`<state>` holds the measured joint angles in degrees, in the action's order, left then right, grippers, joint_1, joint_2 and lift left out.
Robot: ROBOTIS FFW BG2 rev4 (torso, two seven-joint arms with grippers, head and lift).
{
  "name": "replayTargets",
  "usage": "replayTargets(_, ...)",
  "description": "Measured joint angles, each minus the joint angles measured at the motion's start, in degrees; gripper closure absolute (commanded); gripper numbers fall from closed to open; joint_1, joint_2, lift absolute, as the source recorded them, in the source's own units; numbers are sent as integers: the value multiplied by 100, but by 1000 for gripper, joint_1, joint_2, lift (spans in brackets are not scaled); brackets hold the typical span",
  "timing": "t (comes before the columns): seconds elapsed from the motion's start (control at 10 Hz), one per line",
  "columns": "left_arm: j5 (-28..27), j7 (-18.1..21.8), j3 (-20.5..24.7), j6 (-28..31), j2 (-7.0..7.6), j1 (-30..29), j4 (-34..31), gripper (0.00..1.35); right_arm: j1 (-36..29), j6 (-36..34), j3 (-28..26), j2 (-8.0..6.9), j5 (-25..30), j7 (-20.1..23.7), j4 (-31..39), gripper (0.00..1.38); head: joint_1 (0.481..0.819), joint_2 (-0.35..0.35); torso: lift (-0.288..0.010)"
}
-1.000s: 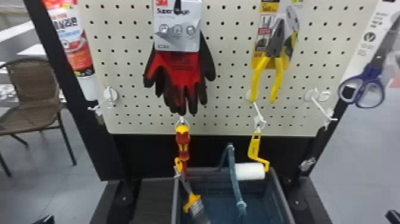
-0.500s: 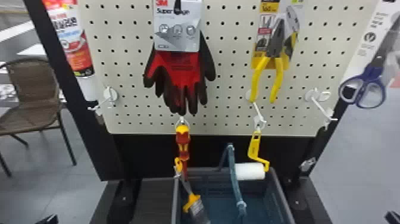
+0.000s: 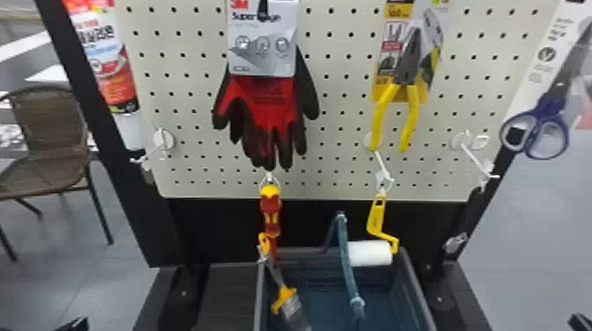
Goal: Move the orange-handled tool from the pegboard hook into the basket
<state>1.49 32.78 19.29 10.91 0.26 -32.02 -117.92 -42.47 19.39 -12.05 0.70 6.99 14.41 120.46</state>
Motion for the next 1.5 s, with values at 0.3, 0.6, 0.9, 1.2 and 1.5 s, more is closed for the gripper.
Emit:
replayTargets(0.3,0,45,-3,17,0,33,0,-2,22,-14,22,0,-30,2,-23,-1,549,0,-100)
replayTargets(0.6,0,44,-12,16,0,37,0,-2,23,-14,27,0,-32,9,-29,-1,549,0,-100)
replayTargets(0.9,0,44,-13,16,0,37,0,-2,23,-14,27,0,-32,9,-29,-1,549,0,-100)
replayTargets(1.2,0,44,-13,16,0,37,0,-2,23,-14,27,0,-31,9,-29,-1,549,0,-100)
replayTargets(1.5,0,44,-13,16,0,37,0,-2,23,-14,27,0,-31,9,-29,-1,549,0,-100)
